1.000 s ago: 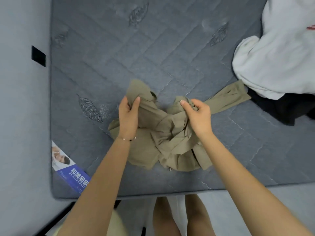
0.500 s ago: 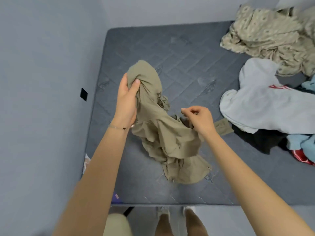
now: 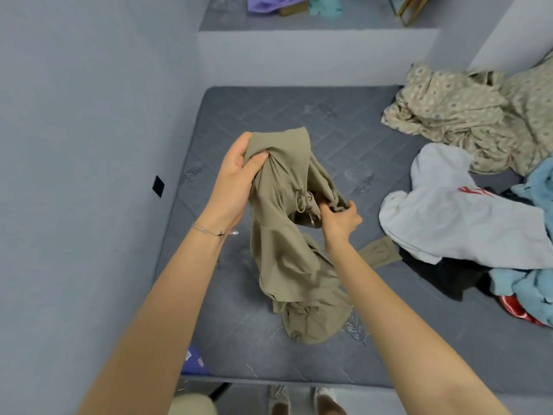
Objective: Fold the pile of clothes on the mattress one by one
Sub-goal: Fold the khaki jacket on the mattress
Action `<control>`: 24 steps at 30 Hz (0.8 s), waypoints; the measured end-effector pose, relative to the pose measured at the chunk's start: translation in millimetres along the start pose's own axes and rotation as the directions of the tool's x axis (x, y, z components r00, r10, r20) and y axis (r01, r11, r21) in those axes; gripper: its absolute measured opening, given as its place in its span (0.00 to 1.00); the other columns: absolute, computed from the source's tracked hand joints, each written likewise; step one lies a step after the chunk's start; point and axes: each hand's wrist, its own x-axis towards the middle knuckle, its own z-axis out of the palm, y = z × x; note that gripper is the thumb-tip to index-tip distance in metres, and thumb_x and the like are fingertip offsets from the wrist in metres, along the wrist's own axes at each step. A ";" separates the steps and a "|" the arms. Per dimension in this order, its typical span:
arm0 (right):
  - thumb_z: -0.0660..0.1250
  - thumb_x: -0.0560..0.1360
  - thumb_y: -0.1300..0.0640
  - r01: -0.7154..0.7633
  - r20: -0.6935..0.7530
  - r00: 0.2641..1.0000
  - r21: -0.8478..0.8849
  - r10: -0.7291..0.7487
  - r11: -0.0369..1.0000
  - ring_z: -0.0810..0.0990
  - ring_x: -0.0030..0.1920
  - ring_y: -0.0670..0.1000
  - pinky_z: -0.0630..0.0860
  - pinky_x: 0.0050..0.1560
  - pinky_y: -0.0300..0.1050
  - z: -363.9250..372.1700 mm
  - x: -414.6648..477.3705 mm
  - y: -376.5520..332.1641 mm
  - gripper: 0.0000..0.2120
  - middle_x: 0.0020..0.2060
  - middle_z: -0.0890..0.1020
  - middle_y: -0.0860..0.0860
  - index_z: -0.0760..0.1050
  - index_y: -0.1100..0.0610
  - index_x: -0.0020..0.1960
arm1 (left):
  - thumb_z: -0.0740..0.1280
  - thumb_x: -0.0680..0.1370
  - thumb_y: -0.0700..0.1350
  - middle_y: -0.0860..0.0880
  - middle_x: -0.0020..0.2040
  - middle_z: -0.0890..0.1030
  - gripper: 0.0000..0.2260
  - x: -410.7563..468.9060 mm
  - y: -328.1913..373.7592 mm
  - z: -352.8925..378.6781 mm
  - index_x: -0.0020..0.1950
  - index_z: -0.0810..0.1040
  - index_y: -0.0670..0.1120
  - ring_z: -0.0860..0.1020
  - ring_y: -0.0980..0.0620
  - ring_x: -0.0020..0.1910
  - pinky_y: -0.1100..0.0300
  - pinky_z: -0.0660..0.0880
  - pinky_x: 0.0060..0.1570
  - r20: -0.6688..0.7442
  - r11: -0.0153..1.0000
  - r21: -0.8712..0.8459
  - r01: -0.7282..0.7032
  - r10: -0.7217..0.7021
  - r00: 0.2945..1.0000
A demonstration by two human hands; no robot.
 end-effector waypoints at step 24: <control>0.67 0.77 0.61 0.301 0.548 0.716 0.317 -0.432 0.900 0.80 0.43 0.50 0.77 0.49 0.45 -4.0 -64.9 -93.4 0.06 0.40 0.82 0.55 0.81 0.62 0.44 | 0.73 0.74 0.41 0.56 0.52 0.83 0.15 -17.8 -48.4 12.0 0.58 0.77 0.52 0.80 0.60 0.53 0.66 0.75 0.51 0.039 0.941 0.228 0.251 -0.266 0.963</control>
